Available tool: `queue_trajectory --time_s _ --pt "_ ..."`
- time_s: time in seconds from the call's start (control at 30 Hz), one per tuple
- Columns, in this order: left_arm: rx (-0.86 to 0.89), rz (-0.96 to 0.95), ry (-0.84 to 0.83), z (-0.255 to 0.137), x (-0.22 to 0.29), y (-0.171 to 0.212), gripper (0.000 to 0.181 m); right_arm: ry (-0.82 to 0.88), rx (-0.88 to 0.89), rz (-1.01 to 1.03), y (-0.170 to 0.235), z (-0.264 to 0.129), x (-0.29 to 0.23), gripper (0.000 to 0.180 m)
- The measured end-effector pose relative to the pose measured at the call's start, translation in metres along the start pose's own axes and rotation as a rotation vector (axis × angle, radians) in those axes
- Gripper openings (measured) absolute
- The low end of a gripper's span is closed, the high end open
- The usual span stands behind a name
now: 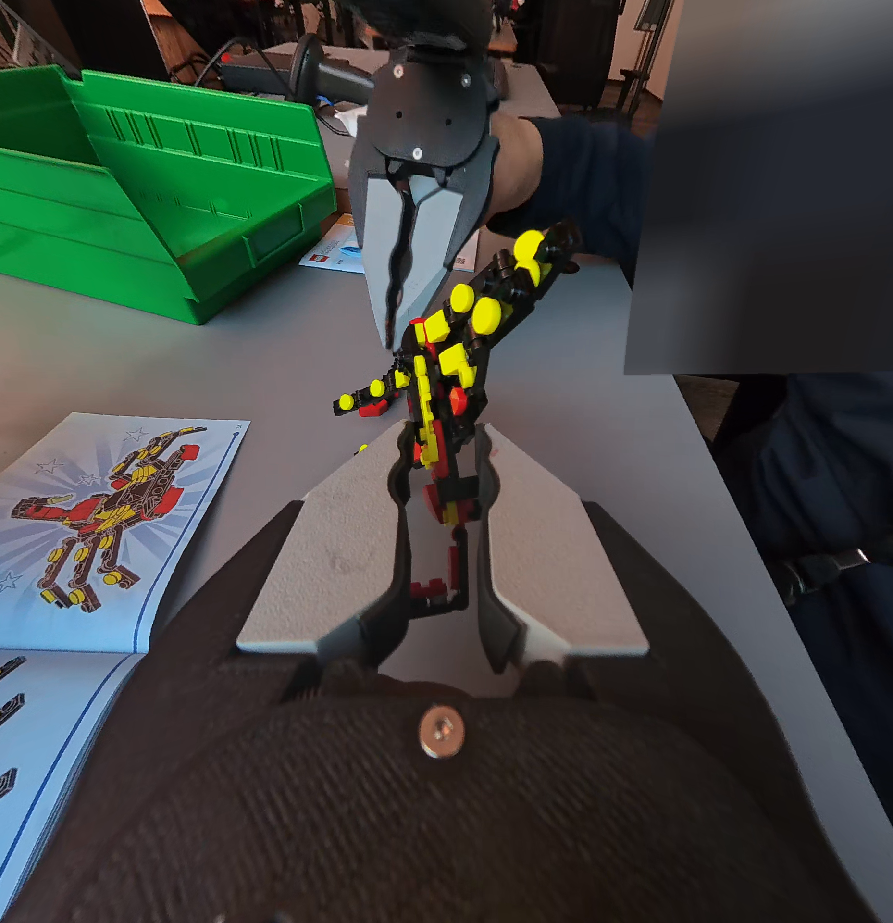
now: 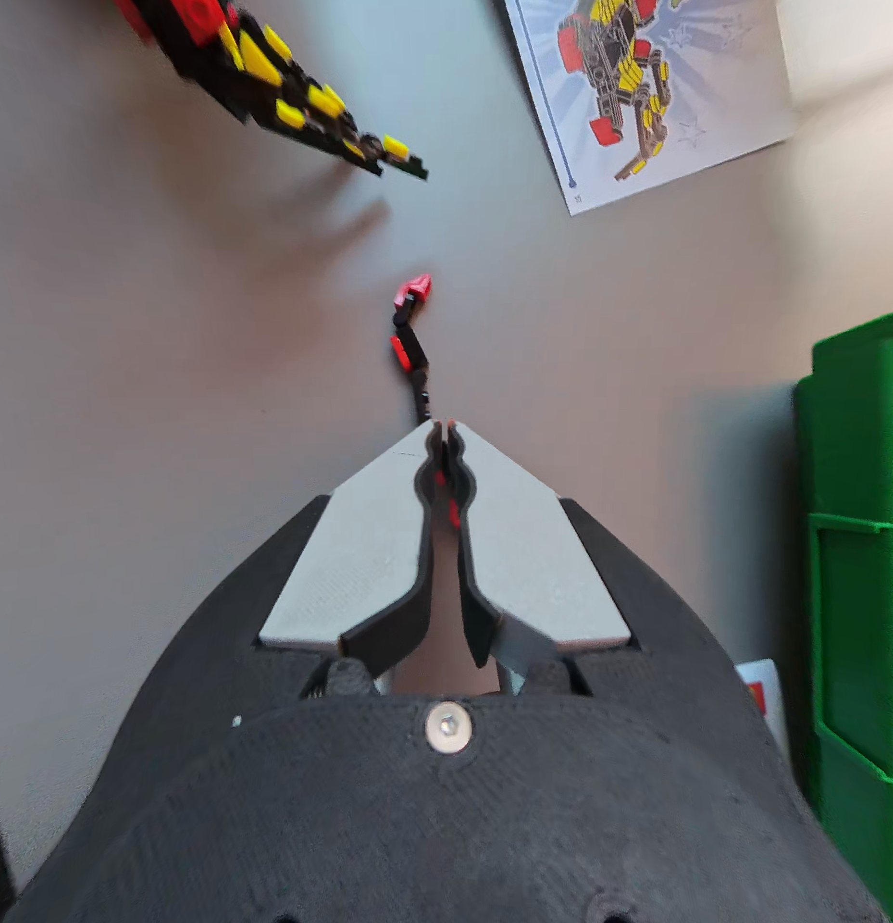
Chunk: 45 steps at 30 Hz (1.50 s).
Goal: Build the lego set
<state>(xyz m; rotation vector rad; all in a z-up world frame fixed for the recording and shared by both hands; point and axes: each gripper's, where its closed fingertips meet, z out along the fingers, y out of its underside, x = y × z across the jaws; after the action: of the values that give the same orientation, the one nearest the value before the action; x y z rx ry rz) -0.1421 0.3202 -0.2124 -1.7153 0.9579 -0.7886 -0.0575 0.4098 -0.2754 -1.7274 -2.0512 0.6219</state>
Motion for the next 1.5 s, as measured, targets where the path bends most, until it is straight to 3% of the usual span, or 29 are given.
queue_trajectory --time_s 0.27,0.53,0.67,0.73,0.87,0.97,1.1,1.2,1.33,1.5 --pt "-0.003 -0.003 0.006 0.000 0.001 0.000 0.021 0.289 -0.036 -0.212 0.005 -0.002 0.007 0.007" --pt "0.008 0.009 0.027 0.000 0.006 -0.001 0.021 0.045 0.027 -0.044 0.004 -0.004 -0.020 0.024" --pt "0.035 0.042 0.039 -0.002 0.009 -0.005 0.021 0.020 0.034 -0.033 0.005 0.002 -0.024 0.015" --pt "0.050 0.068 0.043 -0.002 0.012 -0.007 0.021 0.004 0.034 -0.031 0.005 0.004 -0.027 0.002" --pt "0.011 0.140 0.030 0.001 0.016 -0.002 0.021 0.061 0.037 -0.081 0.004 0.006 -0.025 0.002" --pt "-0.046 0.217 -0.015 0.005 0.014 0.005 0.021 0.276 0.031 -0.245 0.000 0.000 -0.010 0.001" --pt "-0.082 0.259 -0.040 0.007 0.012 0.011 0.021 0.668 -0.108 -0.709 -0.004 -0.014 0.002 0.002" --pt "-0.089 0.260 -0.052 0.007 0.010 0.011 0.021 0.833 -0.247 -1.016 -0.006 -0.018 0.002 0.001" --pt "-0.100 0.264 -0.061 0.007 0.008 0.013 0.021 0.831 -0.445 -1.266 0.008 -0.014 0.008 0.003" --pt "-0.108 0.277 -0.063 0.006 0.009 0.013 0.021 0.756 -0.550 -1.381 0.015 -0.013 0.007 0.014"
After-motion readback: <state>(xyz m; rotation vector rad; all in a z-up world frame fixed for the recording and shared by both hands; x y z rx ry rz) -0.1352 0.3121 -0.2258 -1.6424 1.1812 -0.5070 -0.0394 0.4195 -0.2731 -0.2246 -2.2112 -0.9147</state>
